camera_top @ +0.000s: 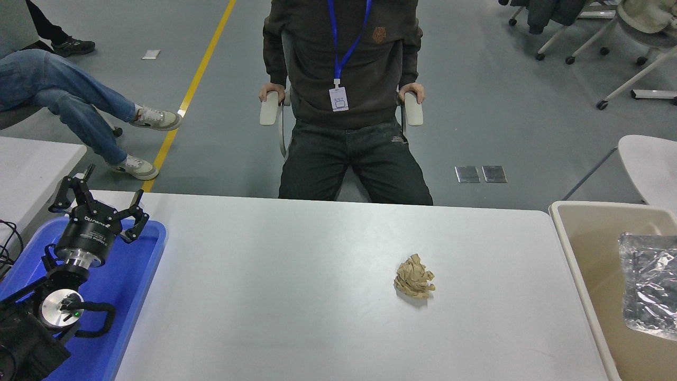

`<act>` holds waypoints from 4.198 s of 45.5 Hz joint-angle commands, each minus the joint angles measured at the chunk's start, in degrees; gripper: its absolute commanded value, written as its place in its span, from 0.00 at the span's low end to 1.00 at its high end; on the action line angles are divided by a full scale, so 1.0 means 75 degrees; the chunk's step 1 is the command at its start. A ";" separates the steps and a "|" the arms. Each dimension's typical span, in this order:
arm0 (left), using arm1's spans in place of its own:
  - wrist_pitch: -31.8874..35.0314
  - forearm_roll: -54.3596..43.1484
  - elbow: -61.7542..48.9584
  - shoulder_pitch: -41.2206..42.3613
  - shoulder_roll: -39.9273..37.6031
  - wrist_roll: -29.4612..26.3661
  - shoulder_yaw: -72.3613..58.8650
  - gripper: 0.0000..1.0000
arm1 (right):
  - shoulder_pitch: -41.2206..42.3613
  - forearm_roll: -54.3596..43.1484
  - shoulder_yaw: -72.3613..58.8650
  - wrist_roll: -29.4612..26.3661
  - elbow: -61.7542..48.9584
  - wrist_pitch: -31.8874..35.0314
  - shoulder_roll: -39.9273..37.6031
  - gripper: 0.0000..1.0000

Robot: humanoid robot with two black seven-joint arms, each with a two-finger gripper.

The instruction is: Clean the table surface

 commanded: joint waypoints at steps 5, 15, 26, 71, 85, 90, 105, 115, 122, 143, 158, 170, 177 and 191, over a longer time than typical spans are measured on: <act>0.0000 0.0000 0.0000 0.0000 0.0000 0.0001 0.0000 1.00 | -0.0005 0.0014 0.0053 -0.0020 -0.0023 -0.0036 0.0006 0.97; 0.0000 0.0000 0.0000 0.0000 0.0000 0.0001 0.0000 1.00 | -0.0005 0.0084 0.0088 -0.0020 -0.0139 -0.0037 0.0006 0.98; 0.0000 0.0000 0.0000 0.0000 0.0000 0.0001 0.0000 1.00 | -0.0005 0.0624 -0.0029 -0.0020 -0.0140 -0.0001 -0.0006 0.98; 0.0000 0.0000 0.0000 0.0000 0.0000 0.0001 0.0000 1.00 | 0.0054 0.1573 0.2465 0.0062 0.0235 0.0010 -0.0533 0.97; 0.0000 0.0000 0.0000 0.0000 0.0000 0.0001 0.0000 1.00 | 0.0100 0.1585 0.5582 0.0062 0.1606 0.0034 -0.1061 0.98; 0.0000 0.0000 0.0000 0.0000 0.0000 0.0001 0.0000 1.00 | 0.0066 0.1585 0.6672 0.0062 0.1957 0.0069 -0.1073 0.98; 0.0000 0.0000 0.0000 0.0000 0.0000 0.0001 0.0000 1.00 | -0.0368 0.1608 0.8947 0.0038 0.3316 0.0092 -0.1084 0.98; 0.0000 0.0000 0.0000 0.0000 0.0000 0.0001 0.0000 1.00 | -0.1082 0.2193 1.0153 0.0062 0.4955 0.0092 -0.1330 0.98; 0.0000 0.0000 0.0000 0.0000 0.0000 0.0001 0.0000 1.00 | -0.1656 0.2919 1.1419 -0.0020 0.5871 0.0408 -0.1237 0.98; 0.0000 0.0000 0.0000 0.0000 0.0000 0.0001 0.0000 1.00 | -0.3051 0.3600 1.3647 -0.0735 0.8403 0.1381 -0.0300 0.98; 0.0000 0.0000 0.0000 0.0000 0.0000 0.0001 0.0000 1.00 | -0.3239 0.3647 1.3729 -0.0490 0.8532 0.1768 0.0977 0.98; 0.0000 0.0000 0.0000 0.0000 0.0000 0.0001 0.0000 1.00 | -0.3099 0.3390 1.3483 0.0775 0.7854 0.1967 0.1505 0.98; 0.0000 0.0000 0.0000 0.0000 0.0000 0.0001 0.0000 1.00 | -0.2560 0.3319 1.2781 0.1666 0.6823 0.2202 0.1728 0.98; 0.0000 0.0000 0.0000 0.0000 0.0000 0.0001 0.0000 1.00 | -0.2185 0.3342 1.2241 0.2206 0.6130 0.2202 0.1892 0.98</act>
